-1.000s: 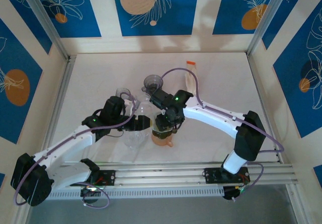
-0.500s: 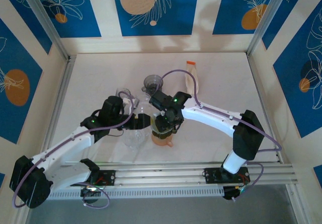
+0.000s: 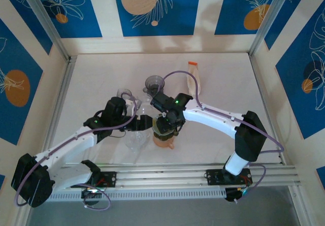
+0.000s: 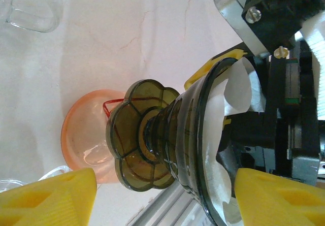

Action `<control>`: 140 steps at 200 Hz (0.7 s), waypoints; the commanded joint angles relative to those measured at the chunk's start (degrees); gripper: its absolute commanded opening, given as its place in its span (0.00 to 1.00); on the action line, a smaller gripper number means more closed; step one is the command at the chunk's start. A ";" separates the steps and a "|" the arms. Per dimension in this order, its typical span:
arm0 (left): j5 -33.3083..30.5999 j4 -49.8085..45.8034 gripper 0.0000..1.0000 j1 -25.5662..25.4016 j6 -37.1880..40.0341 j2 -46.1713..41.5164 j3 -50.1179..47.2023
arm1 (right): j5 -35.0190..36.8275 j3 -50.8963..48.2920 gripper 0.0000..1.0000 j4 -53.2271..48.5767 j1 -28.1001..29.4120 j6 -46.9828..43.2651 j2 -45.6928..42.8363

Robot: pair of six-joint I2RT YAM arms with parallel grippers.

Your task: Place the coffee filter in the dripper

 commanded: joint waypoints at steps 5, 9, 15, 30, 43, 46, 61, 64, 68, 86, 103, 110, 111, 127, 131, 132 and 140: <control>0.76 1.08 0.70 -0.49 0.26 0.27 -0.66 | 0.30 -0.81 0.60 -0.26 0.71 0.49 1.01; 0.80 0.99 0.70 -0.48 0.27 0.23 -0.66 | 0.32 -0.83 0.60 -0.31 0.74 0.55 0.96; 0.69 0.92 0.69 -0.53 0.28 0.31 -0.75 | 0.33 -0.73 0.60 -0.26 0.74 0.56 0.93; 0.74 0.89 0.69 -0.52 0.19 0.48 -1.00 | 0.36 -0.74 0.60 -0.26 0.77 0.56 0.92; 0.81 1.12 0.69 -0.51 0.10 0.40 -1.10 | 0.37 -0.76 0.60 -0.39 0.83 0.64 0.88; 0.85 1.09 0.69 -0.48 0.09 0.44 -1.10 | 0.45 -0.75 0.60 -0.40 0.82 0.65 0.91; 0.65 0.93 0.68 -0.53 0.16 0.23 -1.02 | 0.57 -0.63 0.60 -0.35 0.82 0.65 0.79; 0.57 0.84 0.68 -0.50 0.18 0.28 -1.01 | 0.59 -0.63 0.60 -0.35 0.79 0.71 0.76; 0.58 0.66 0.67 -0.53 0.25 0.23 -0.94 | 0.62 -0.52 0.60 -0.43 0.80 0.73 0.73; 0.44 0.30 0.65 -0.49 0.38 0.41 -0.92 | 1.00 0.20 0.60 -0.85 0.99 0.76 0.19; 0.35 0.25 0.64 -0.47 0.48 0.41 -0.93 | 1.44 0.89 0.60 -1.37 1.15 0.89 -0.42; 0.32 0.18 0.63 -0.54 0.49 0.43 -0.92 | 1.59 1.24 0.60 -1.64 1.24 0.92 -0.73; 0.34 0.19 0.63 -0.58 0.52 0.42 -0.92 | 1.62 1.23 0.60 -1.70 1.25 0.92 -0.78; 0.19 0.10 0.62 -0.50 0.45 0.49 -0.93 | 2.14 1.91 0.60 -2.40 1.52 1.10 -1.51; 0.19 0.03 0.62 -0.46 0.45 0.50 -0.93 | 2.30 2.11 0.60 -2.58 1.59 1.16 -1.70; 0.23 0.07 0.62 -0.50 0.45 0.50 -0.93 | 2.28 2.15 0.60 -2.61 1.65 1.21 -1.75; 0.24 0.08 0.62 -0.48 0.46 0.57 -0.95 | 2.65 2.38 0.60 -3.00 1.81 1.31 -2.13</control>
